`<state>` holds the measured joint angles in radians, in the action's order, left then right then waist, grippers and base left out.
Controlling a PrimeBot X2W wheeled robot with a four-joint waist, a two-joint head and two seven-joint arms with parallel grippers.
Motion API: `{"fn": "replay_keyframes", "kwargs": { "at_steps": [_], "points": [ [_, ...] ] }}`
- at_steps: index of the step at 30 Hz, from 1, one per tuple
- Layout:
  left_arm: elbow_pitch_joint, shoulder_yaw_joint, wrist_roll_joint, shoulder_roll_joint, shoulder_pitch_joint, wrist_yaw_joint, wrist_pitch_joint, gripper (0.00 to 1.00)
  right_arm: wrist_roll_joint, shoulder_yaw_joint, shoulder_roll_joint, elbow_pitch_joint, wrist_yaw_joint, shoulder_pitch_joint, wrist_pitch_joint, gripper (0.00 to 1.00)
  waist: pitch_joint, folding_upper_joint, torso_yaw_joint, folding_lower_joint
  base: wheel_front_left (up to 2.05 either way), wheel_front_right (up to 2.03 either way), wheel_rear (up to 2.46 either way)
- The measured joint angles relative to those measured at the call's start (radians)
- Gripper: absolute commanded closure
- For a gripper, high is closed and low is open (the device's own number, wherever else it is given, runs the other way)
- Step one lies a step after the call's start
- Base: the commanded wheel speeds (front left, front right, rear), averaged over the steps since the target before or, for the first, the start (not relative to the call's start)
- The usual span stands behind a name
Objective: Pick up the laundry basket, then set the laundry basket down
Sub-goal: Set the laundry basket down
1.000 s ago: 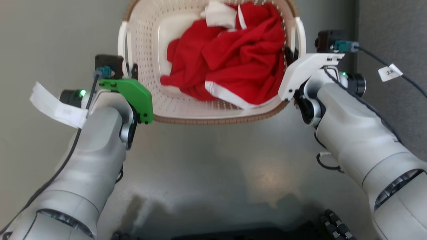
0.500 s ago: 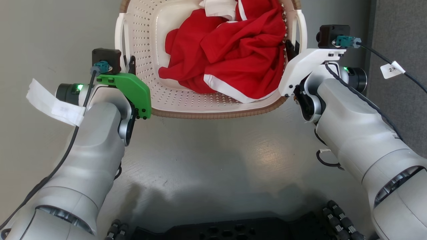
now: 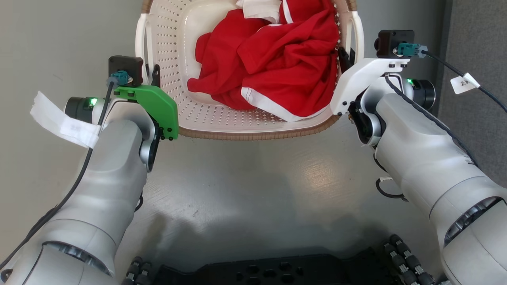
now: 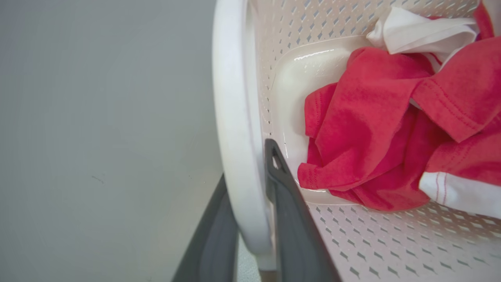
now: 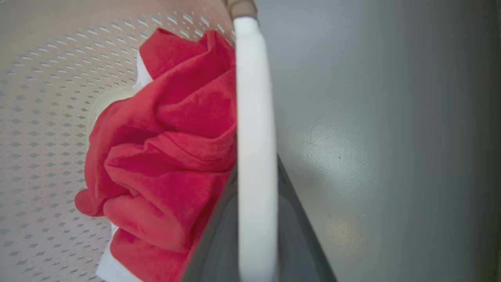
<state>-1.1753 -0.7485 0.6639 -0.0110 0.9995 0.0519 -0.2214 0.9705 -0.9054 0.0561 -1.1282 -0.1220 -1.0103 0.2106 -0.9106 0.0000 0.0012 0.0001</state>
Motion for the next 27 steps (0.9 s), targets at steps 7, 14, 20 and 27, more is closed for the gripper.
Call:
{"fn": "replay_keyframes", "kwargs": {
  "at_steps": [7, 14, 20, 27],
  "points": [
    [-0.01, -0.001, 0.0, 0.003, 0.005, -0.005, -0.001, 1.0, 0.006, -0.005, -0.001, -0.005, 0.0, -0.001, 0.0, 0.92, -0.005, 0.0, 0.001, -0.0001, 0.0, 0.0, 0.0],
    [-0.026, 0.0, 0.0, 0.0, 0.006, -0.004, -0.006, 0.95, 0.008, -0.008, 0.005, -0.012, 0.007, -0.011, 0.01, 0.54, -0.005, 0.0, 0.002, -0.0001, 0.0, 0.0, 0.0],
    [-0.041, 0.0, 0.001, 0.0, 0.006, -0.003, -0.008, 0.54, 0.009, -0.01, 0.005, -0.021, 0.007, -0.011, 0.01, 0.13, -0.001, 0.0, 0.004, -0.0001, 0.0, 0.0, 0.0],
    [-0.045, 0.002, 0.005, -0.006, 0.006, 0.001, -0.008, 0.0, 0.009, -0.011, 0.006, -0.03, 0.007, -0.035, 0.019, 0.0, 0.008, 0.0, 0.005, -0.0001, 0.0, 0.0, 0.0]
  ]
}}
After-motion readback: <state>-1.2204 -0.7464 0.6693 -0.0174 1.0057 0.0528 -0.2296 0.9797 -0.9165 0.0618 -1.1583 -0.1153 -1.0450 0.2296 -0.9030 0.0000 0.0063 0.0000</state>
